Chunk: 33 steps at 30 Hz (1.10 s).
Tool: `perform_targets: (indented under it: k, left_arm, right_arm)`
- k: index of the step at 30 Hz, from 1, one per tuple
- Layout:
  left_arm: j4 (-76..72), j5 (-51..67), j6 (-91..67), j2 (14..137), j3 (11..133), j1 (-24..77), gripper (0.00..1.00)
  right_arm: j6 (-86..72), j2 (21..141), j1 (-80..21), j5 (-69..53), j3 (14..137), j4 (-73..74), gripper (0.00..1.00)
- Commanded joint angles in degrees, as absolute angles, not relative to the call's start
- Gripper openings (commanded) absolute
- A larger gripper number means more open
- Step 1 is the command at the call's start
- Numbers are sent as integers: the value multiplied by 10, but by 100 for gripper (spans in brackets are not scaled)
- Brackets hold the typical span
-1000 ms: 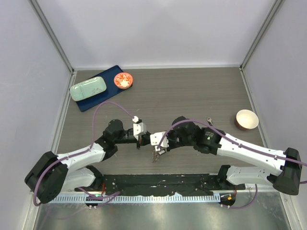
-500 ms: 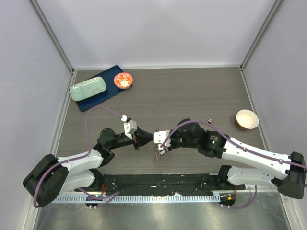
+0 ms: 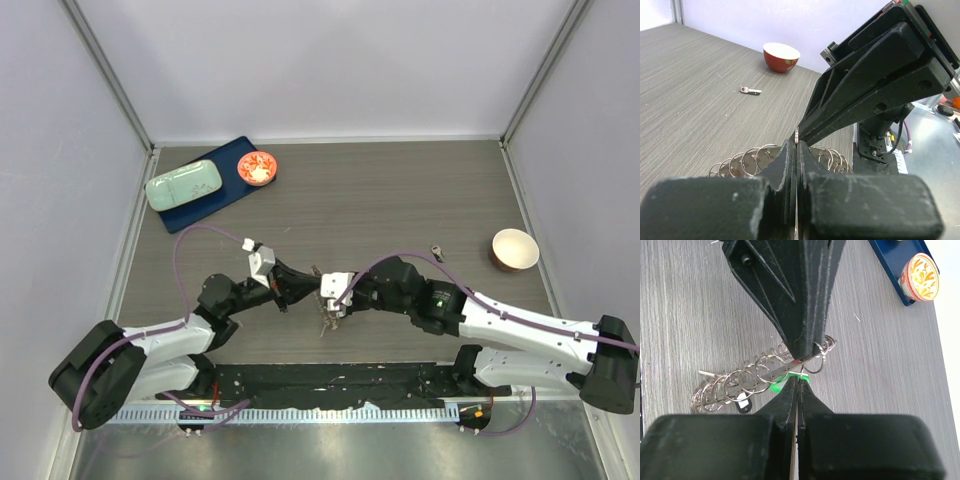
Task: Put the keys on the keyring
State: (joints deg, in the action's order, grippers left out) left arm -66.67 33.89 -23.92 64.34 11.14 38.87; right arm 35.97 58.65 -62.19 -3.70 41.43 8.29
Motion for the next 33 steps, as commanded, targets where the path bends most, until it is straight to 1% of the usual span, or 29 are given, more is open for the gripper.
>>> perform_targets:
  k: [1,2,3,5,6,8,9,11,12,15,18,21,27,30,33]
  left_arm:
    - [-763,301,-242,620,94,386,0]
    - [-761,301,-241,618,90,385,1]
    - [-757,300,-239,616,85,385,7]
    - [-740,294,-236,608,75,385,12]
    - [-734,294,-235,606,71,386,18]
    - [-716,289,-230,592,63,385,25]
    - [-708,289,-228,586,62,385,31]
    - [-676,287,-216,569,64,386,36]
    - [-662,287,-211,562,66,385,40]
    - [-582,292,-179,540,85,386,48]
    - [-522,303,-130,532,109,385,53]
    - [-501,316,-90,546,127,385,55]
    - [-508,350,-52,606,159,385,57]
    - [-504,391,-50,639,180,385,58]
    - [-539,396,-55,656,176,384,60]
  right_arm:
    - [353,566,-631,-26,412,61,1]
    - [356,562,-631,-19,417,70,1]
    - [362,562,-631,-14,422,76,1]
    - [366,559,-631,-11,432,92,1]
    - [371,560,-631,-11,435,95,1]
    - [375,559,-631,-10,445,104,1]
    - [378,559,-631,-10,447,108,1]
    - [387,564,-631,-12,460,120,1]
    - [389,568,-631,-15,463,125,1]
    - [400,576,-631,-25,478,140,1]
    - [408,584,-631,-33,491,157,1]
    - [414,586,-631,-36,499,170,1]
    - [424,587,-631,-40,512,200,1]
    - [427,584,-631,-34,513,209,1]
    - [429,583,-630,-37,514,210,1]
